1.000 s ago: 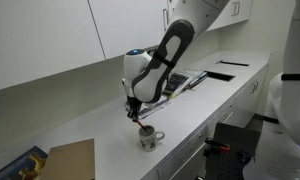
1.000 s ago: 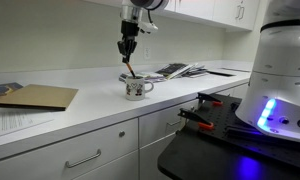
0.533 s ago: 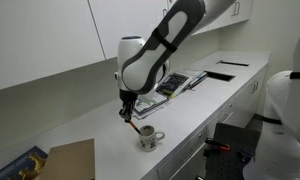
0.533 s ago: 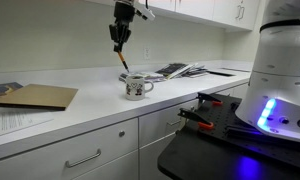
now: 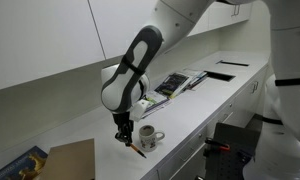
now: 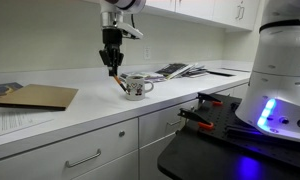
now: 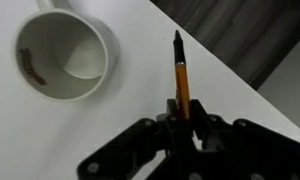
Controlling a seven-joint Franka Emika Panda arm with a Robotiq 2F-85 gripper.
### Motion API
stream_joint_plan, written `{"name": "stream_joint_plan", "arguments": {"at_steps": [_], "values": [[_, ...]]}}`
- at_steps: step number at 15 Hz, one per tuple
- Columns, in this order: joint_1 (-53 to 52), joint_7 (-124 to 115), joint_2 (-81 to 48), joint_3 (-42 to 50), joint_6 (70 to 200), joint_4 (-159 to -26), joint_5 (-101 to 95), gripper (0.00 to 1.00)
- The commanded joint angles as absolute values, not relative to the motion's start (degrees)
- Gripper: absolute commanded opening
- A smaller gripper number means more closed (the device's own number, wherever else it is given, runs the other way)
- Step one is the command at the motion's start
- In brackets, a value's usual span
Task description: Remove the yellow pen from inside the mug
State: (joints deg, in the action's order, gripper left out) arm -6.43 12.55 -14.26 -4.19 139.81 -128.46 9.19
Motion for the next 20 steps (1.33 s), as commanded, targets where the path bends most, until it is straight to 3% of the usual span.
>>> {"name": "stream_joint_plan", "arguments": {"at_steps": [1,6,7,9,15,16,20], "values": [[-6.76,5.95,-23.6,-4.55,132.87,-119.01,5.9,0.05],[-7.34,1.96,-32.27,-5.3,131.44,-110.51,5.2,0.07],[-7.08,2.56,-32.99,-5.82,132.21,-109.8,5.7,0.44],[-7.16,3.15,-33.1,-6.04,135.6,-109.91,5.42,0.5],[-5.43,7.01,-27.22,-7.21,144.35,-116.67,6.04,0.96],[-5.12,8.44,-25.08,-7.39,146.65,-119.37,5.75,1.0],[-2.97,12.94,-16.62,-9.08,152.07,-129.05,7.15,1.0]]}}
